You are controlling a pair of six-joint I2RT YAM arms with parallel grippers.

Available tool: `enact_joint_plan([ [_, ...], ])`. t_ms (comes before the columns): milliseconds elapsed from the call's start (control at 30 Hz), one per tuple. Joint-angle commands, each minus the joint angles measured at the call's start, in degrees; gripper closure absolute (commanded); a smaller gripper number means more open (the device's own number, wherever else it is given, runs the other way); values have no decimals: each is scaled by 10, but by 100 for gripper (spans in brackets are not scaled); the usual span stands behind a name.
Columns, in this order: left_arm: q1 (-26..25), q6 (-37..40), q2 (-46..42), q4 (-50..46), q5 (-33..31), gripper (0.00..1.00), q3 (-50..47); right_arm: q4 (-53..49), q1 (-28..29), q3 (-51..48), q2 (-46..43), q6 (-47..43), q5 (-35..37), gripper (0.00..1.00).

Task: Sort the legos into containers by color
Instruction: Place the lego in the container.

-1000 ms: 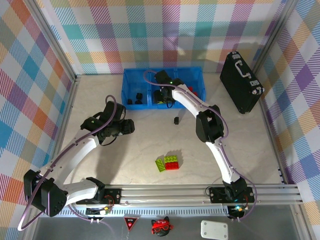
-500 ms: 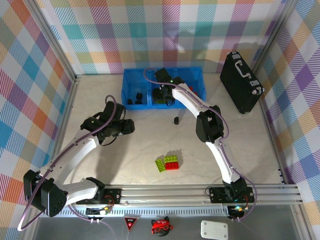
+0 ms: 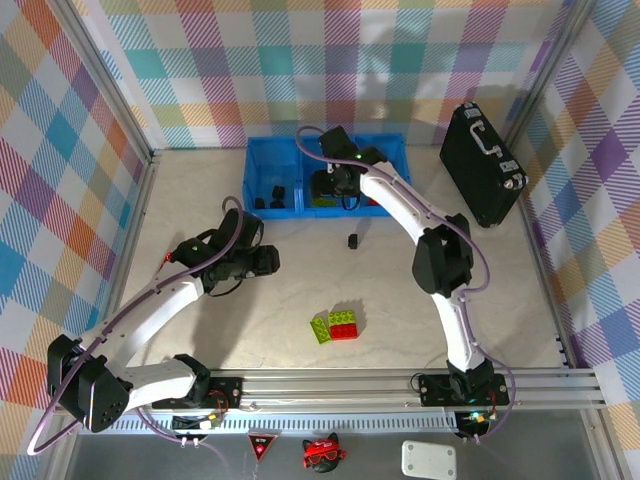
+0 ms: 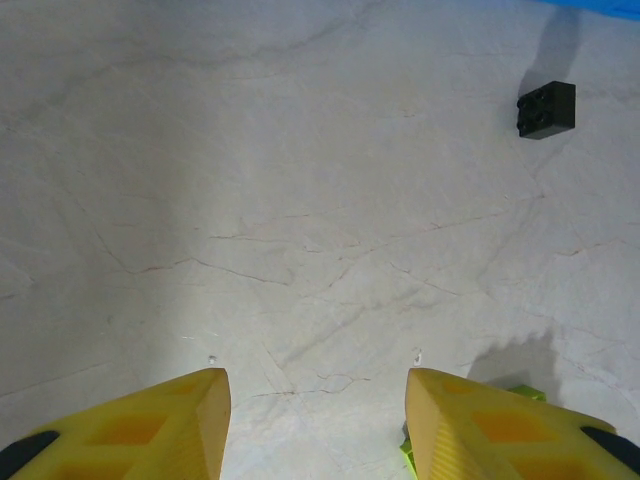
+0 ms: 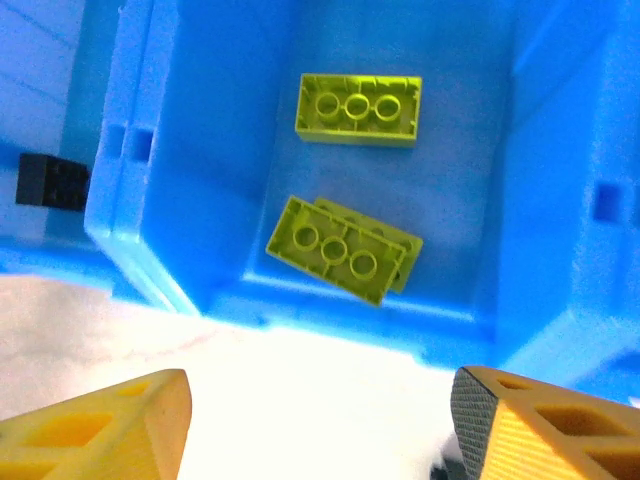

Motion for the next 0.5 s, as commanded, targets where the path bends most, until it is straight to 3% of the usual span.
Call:
enact_joint_plan([
  [0, -13, -17, 6, 16, -5, 50, -12, 5, 3, -56, -39, 20, -2, 30],
  [467, -72, -27, 113, 71, -6, 50, 28, 64, -16, -302, -184, 55, -1, 33],
])
